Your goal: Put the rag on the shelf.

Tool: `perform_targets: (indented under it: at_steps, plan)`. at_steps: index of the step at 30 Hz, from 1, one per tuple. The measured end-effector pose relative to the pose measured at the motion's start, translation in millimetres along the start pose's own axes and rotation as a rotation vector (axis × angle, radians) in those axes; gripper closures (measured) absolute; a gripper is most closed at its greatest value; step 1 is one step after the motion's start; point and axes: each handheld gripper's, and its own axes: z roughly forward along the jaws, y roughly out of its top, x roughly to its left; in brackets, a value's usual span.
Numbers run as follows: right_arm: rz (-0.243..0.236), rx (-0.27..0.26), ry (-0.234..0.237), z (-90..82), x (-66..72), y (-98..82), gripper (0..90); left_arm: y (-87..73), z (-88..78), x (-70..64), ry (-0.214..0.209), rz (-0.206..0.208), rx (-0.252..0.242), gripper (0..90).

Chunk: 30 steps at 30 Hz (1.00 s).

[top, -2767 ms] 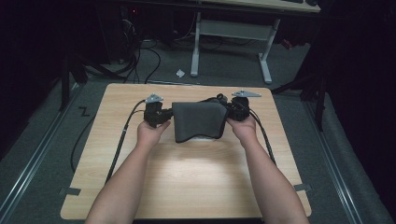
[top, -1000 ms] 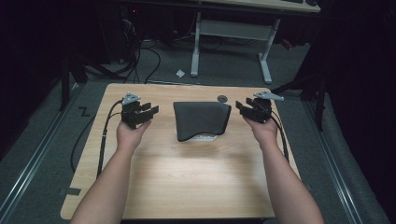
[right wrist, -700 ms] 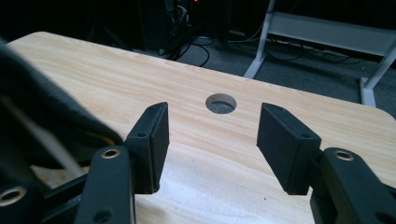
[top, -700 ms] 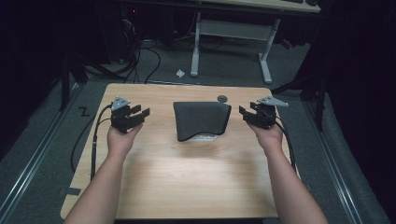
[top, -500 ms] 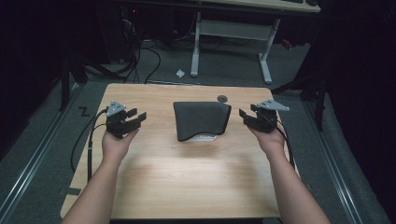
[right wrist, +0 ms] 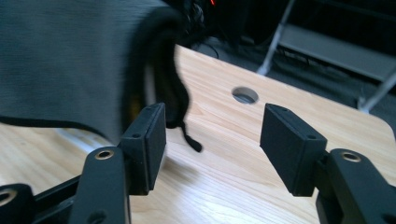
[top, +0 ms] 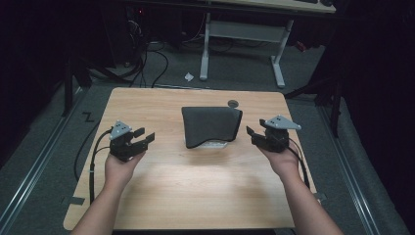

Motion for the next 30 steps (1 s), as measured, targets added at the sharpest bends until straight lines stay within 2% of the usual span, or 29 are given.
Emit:
perform_targets:
  at_steps: [3,6,8,13,14,16,17,19,20,22,24,25,27,30]
  plan:
    - [-0.02,0.004,0.005,-4.1,12.6,-8.0,41.3,-10.2,1.8,-15.5,-0.022,0.021,0.018,49.0]
    - [-0.035,0.051,0.031,-6.3,26.2,-16.7,38.9,-21.9,5.4,-32.8,-0.054,0.029,0.049,48.5]
    - [-0.044,0.022,0.041,-10.2,36.8,-25.7,40.4,-29.8,7.6,-45.9,-0.081,0.044,0.061,48.3]
    - [-0.06,0.052,0.079,-13.7,64.1,-50.7,40.3,-49.6,12.9,-79.8,-0.15,0.085,0.119,47.6]
    - [-0.062,0.065,0.092,-14.4,71.8,-58.2,40.3,-53.5,13.5,-86.6,-0.175,0.085,0.127,47.5]
    - [-0.065,0.078,0.106,-15.4,82.4,-69.1,40.2,-60.4,12.5,-97.3,-0.198,0.08,0.14,47.1]
    - [-0.059,0.084,0.113,-16.4,88.7,-75.5,40.2,-66.0,10.3,-104.9,-0.204,0.062,0.152,47.0]
    - [-0.018,0.089,0.123,-19.4,100.3,-90.7,40.3,-76.4,6.2,-116.7,-0.226,0.021,0.142,47.0]
    - [-0.009,0.089,0.127,-21.2,105.3,-99.5,41.6,-81.8,7.4,-126.5,-0.251,0.037,0.181,46.8]
    - [-0.035,0.13,0.147,-24.2,113.8,-106.0,40.4,-88.7,12.6,-139.0,-0.282,0.12,0.231,45.9]
    - [-0.081,0.104,0.161,-26.5,117.8,-105.2,41.4,-92.6,20.4,-140.5,-0.309,0.114,0.275,45.5]
    - [-0.092,0.108,0.169,-25.1,119.0,-105.5,41.5,-91.7,22.5,-139.8,-0.3,0.111,0.29,45.8]
    - [-0.111,0.122,0.183,-20.4,121.1,-107.0,41.5,-88.7,21.7,-138.0,-0.303,0.102,0.249,45.5]
    - [-0.12,0.135,0.193,-15.5,123.1,-108.9,41.4,-85.5,18.2,-134.3,-0.274,0.121,0.229,45.3]
